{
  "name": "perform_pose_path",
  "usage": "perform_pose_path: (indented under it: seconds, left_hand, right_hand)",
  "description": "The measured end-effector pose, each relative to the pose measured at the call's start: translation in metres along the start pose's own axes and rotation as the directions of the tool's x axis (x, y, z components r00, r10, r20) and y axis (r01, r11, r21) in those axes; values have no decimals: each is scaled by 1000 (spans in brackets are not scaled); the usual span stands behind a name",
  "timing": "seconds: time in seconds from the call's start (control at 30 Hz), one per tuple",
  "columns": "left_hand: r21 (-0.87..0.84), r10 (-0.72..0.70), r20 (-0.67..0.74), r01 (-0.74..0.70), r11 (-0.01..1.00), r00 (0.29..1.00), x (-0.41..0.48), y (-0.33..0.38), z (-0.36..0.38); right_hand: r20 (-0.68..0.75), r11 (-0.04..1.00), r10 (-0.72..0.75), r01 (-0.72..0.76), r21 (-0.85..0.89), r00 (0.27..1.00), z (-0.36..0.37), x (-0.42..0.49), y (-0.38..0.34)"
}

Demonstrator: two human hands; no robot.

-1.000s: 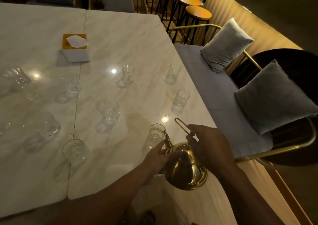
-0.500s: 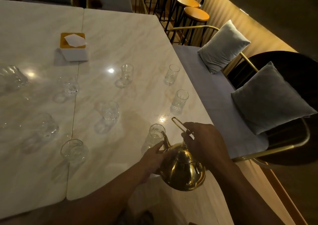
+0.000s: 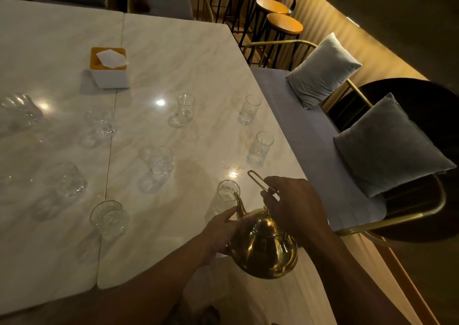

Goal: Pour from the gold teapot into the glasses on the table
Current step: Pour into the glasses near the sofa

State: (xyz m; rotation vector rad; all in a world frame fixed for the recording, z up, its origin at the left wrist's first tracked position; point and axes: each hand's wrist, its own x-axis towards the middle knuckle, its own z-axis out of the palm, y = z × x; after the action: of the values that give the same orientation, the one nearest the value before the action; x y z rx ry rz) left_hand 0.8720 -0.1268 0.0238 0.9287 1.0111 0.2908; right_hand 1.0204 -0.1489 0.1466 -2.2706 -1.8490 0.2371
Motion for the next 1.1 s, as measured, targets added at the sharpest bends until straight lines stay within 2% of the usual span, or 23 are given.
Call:
perform_pose_path:
  seconds: [1.1]
  left_hand:
    - [1,-36,2,36,999,999,-5,11,-6]
  right_hand:
    - [-36,999,20,-18,48,999,-2,4,-8]
